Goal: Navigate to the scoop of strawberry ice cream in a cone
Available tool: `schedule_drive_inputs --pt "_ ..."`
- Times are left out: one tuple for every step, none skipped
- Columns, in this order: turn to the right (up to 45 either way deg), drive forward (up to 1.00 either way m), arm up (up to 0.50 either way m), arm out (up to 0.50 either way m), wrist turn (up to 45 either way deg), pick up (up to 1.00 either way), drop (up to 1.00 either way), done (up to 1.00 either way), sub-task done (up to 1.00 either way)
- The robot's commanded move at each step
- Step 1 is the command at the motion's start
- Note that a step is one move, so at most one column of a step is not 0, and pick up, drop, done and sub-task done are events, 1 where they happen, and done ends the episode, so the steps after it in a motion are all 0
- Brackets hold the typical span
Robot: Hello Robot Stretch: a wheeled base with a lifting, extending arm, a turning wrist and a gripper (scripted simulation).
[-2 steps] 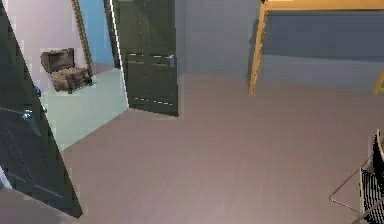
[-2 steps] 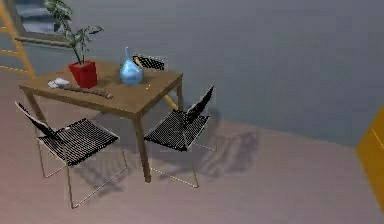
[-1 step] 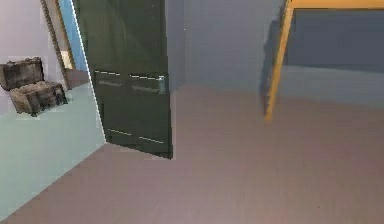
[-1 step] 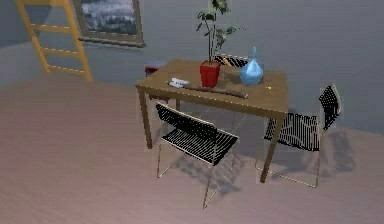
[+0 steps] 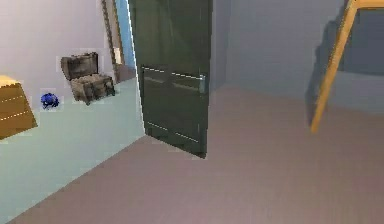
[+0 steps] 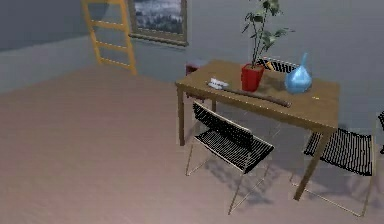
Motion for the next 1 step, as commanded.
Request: schedule_drive_inputs --pt "0.0 0.10 0.00 0.00 0.0 0.00 0.00 0.00 0.00"
